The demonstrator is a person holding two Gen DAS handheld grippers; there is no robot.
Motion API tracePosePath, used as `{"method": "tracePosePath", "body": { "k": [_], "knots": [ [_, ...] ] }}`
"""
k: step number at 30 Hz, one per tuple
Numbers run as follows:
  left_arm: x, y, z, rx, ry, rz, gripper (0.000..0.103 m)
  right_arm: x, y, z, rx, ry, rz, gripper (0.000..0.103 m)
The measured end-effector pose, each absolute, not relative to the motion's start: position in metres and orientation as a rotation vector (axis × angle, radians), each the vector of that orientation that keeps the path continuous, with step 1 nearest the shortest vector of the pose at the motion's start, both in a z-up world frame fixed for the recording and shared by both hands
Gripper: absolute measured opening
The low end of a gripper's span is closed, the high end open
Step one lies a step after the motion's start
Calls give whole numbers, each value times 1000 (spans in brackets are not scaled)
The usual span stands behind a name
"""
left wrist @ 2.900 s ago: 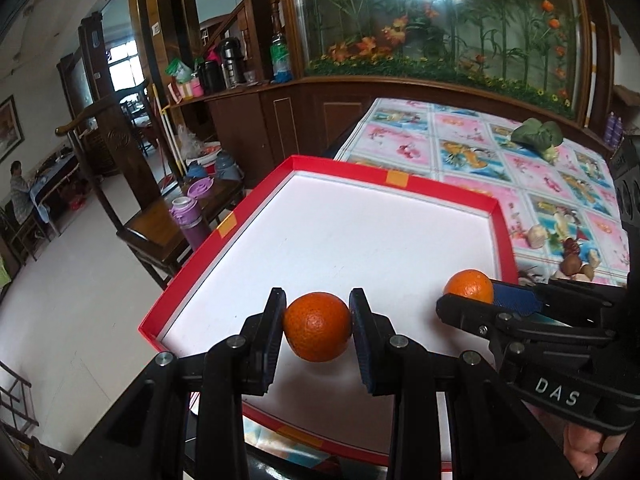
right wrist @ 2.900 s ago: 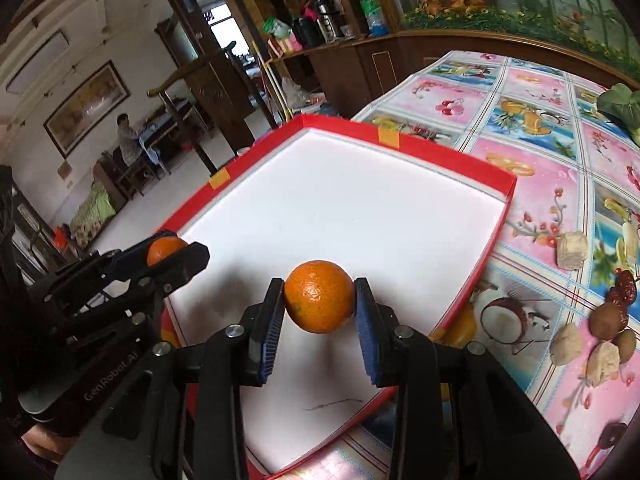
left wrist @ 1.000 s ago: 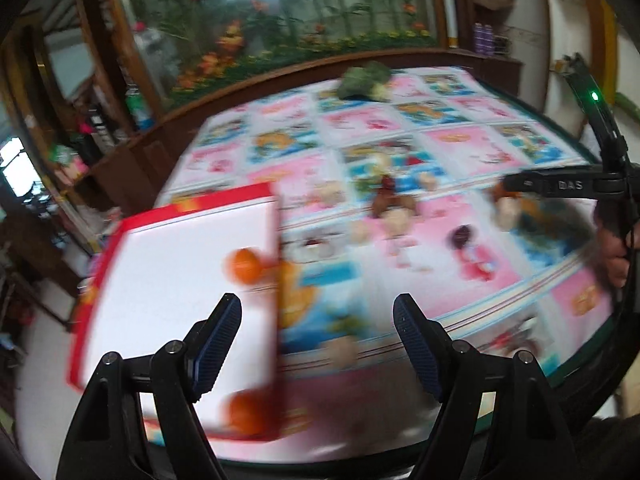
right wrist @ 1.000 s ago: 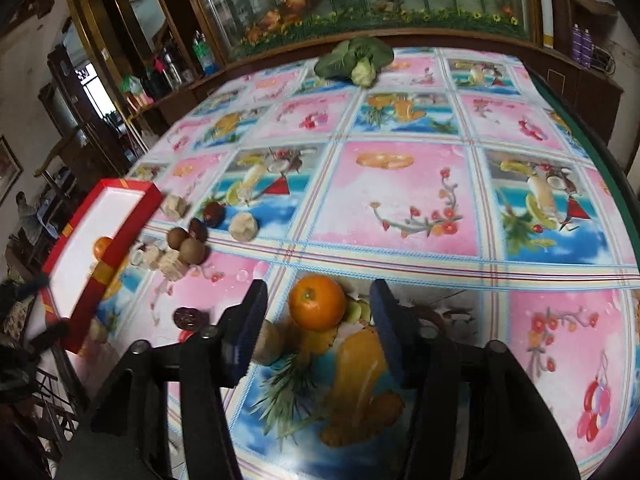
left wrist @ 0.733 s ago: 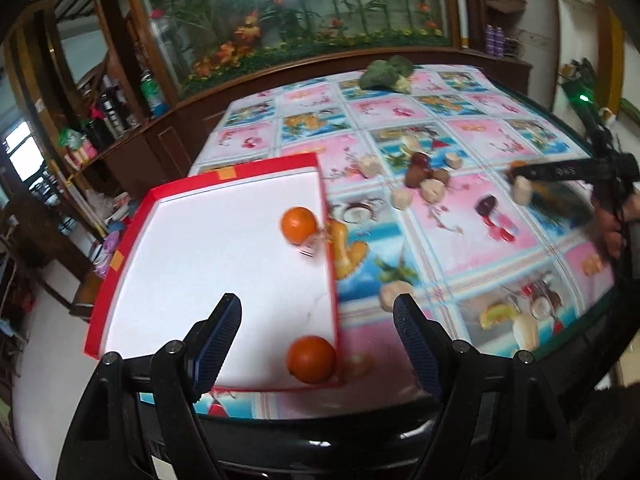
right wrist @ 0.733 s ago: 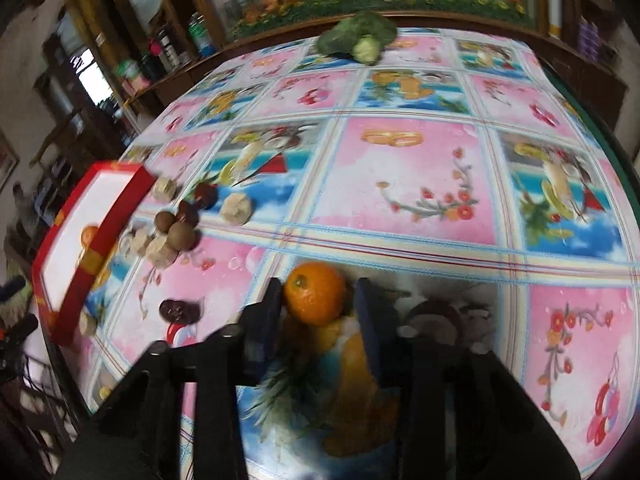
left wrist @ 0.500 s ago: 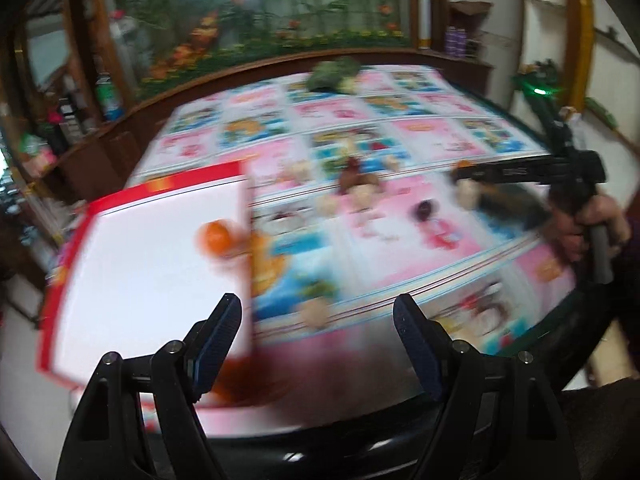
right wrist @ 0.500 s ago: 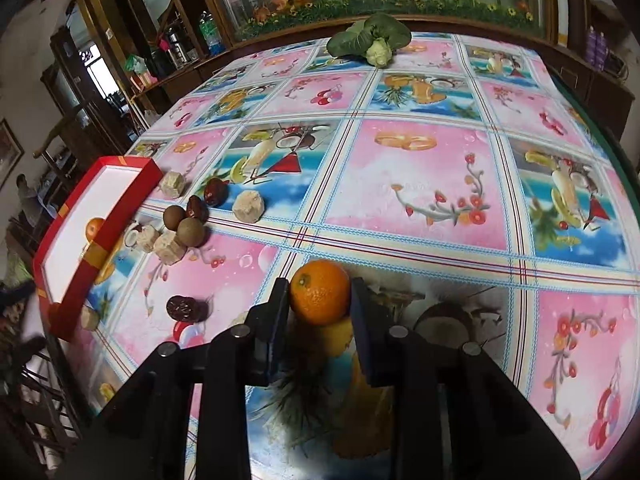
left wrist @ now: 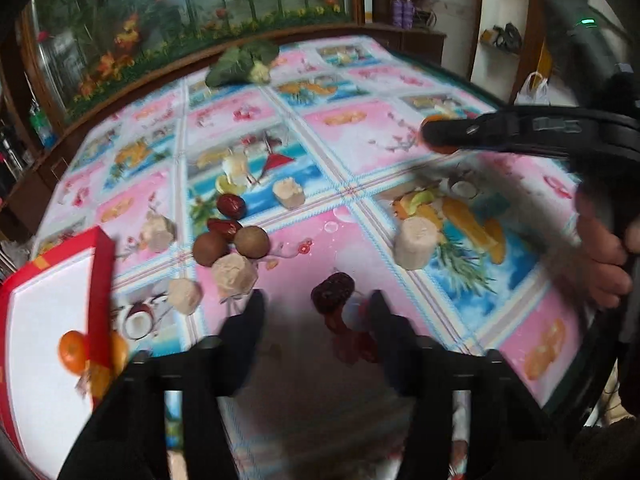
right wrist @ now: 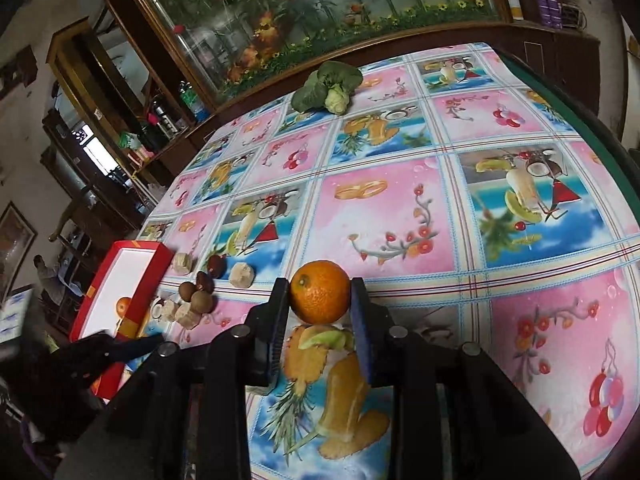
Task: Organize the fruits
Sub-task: 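Grasp a dark red date with the left gripper while the right gripper holds the orange, then carry the date and orange over the white tray and release both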
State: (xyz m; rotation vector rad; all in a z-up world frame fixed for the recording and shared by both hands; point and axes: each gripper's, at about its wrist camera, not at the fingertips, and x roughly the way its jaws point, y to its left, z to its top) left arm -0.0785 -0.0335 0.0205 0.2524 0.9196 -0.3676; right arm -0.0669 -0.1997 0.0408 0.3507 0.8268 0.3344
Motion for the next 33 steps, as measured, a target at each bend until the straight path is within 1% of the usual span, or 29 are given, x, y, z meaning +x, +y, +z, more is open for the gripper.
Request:
{"method": "tracePosePath", "body": {
  "k": [4, 7, 9, 11, 12, 19, 24, 27, 33],
  "knots": [
    [-70, -38, 15, 252, 939, -399, 38, -70, -202, 43, 352, 809, 336, 32],
    [-70, -42, 14, 264, 936, -421, 38, -70, -203, 44, 356, 808, 340, 32],
    [-71, -43, 12, 262, 938, -435, 33, -70, -203, 43, 356, 810, 342, 32],
    [-71, -44, 12, 254, 939, -454, 24, -70, -202, 43, 357, 811, 343, 32],
    [-72, -43, 12, 251, 938, -461, 23, -70, -202, 43, 356, 811, 343, 32],
    [-75, -40, 14, 220, 922, -433, 23, -71, -201, 43, 345, 803, 332, 32],
    [-90, -23, 33, 139, 862, -398, 23, -72, -199, 45, 327, 779, 328, 32],
    [-108, -6, 51, 108, 811, -364, 23, -74, -196, 48, 297, 753, 322, 32],
    [-141, 58, 85, 25, 703, -196, 23, -82, -191, 57, 249, 668, 298, 32]
  ]
}}
